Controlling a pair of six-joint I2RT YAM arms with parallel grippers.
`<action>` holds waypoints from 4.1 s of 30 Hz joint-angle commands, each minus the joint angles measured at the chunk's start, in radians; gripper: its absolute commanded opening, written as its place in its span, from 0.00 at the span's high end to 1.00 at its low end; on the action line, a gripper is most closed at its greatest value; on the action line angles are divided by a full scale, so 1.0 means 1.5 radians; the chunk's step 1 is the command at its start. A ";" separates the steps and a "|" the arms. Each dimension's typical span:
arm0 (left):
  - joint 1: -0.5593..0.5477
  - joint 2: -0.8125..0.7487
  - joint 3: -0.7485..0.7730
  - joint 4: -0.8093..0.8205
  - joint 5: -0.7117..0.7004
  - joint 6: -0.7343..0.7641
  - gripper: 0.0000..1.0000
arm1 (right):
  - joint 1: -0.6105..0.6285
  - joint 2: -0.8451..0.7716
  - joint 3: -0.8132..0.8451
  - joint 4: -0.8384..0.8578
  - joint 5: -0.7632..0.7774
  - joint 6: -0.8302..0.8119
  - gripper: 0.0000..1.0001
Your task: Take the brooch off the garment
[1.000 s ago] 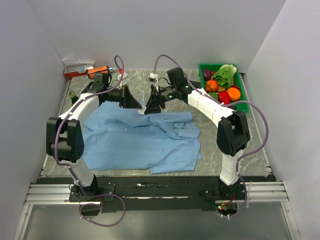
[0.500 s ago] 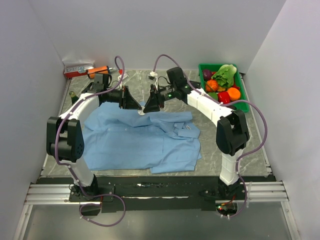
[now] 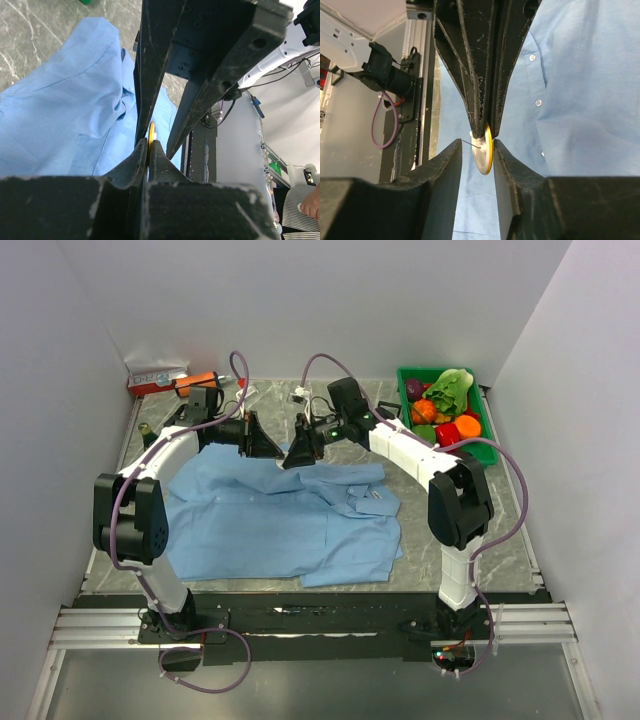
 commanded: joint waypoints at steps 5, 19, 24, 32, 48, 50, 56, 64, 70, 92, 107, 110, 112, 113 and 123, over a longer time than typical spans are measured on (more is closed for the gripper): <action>-0.003 0.002 0.027 0.023 0.027 0.000 0.99 | 0.007 0.002 0.021 0.019 0.006 0.004 0.64; -0.003 0.012 0.049 -0.020 0.020 0.049 0.99 | -0.014 -0.007 0.023 0.023 -0.057 0.000 0.46; -0.003 0.015 0.055 -0.031 0.019 0.057 0.99 | -0.017 -0.004 0.011 0.064 -0.069 0.050 0.55; -0.003 0.010 0.056 -0.046 0.016 0.077 0.99 | -0.017 0.002 0.014 0.072 -0.071 0.062 0.60; -0.003 0.010 0.056 -0.037 0.019 0.068 0.99 | -0.013 0.008 0.015 0.063 -0.053 0.048 0.73; -0.003 0.012 0.056 -0.033 0.020 0.063 0.99 | -0.014 0.008 0.016 0.060 -0.049 0.045 0.73; -0.003 0.012 0.054 -0.020 0.024 0.041 0.99 | -0.010 0.007 0.022 0.053 -0.033 0.039 0.77; -0.003 0.009 0.027 0.037 0.031 -0.038 0.99 | -0.006 0.004 0.030 0.062 0.004 0.069 0.86; -0.009 0.006 0.019 0.029 0.019 -0.026 0.99 | -0.007 0.006 0.029 0.136 -0.009 0.178 0.87; -0.020 0.021 0.048 -0.003 -0.009 0.019 0.99 | -0.040 0.005 -0.005 0.284 -0.011 0.349 0.67; -0.003 0.043 0.122 -0.039 0.027 0.051 0.99 | -0.096 -0.024 0.006 0.089 -0.027 0.141 0.50; -0.001 0.042 0.122 -0.004 0.038 0.017 0.99 | -0.095 -0.020 0.013 0.088 -0.036 0.123 0.50; -0.001 0.041 0.121 0.006 0.037 0.008 0.99 | -0.091 -0.019 0.015 0.091 -0.032 0.125 0.50; -0.001 0.042 0.122 0.004 0.036 0.009 0.99 | -0.090 -0.021 0.016 0.096 -0.031 0.126 0.50; -0.001 0.052 0.131 0.054 0.026 -0.050 0.99 | -0.084 -0.015 0.020 0.132 -0.055 0.158 0.51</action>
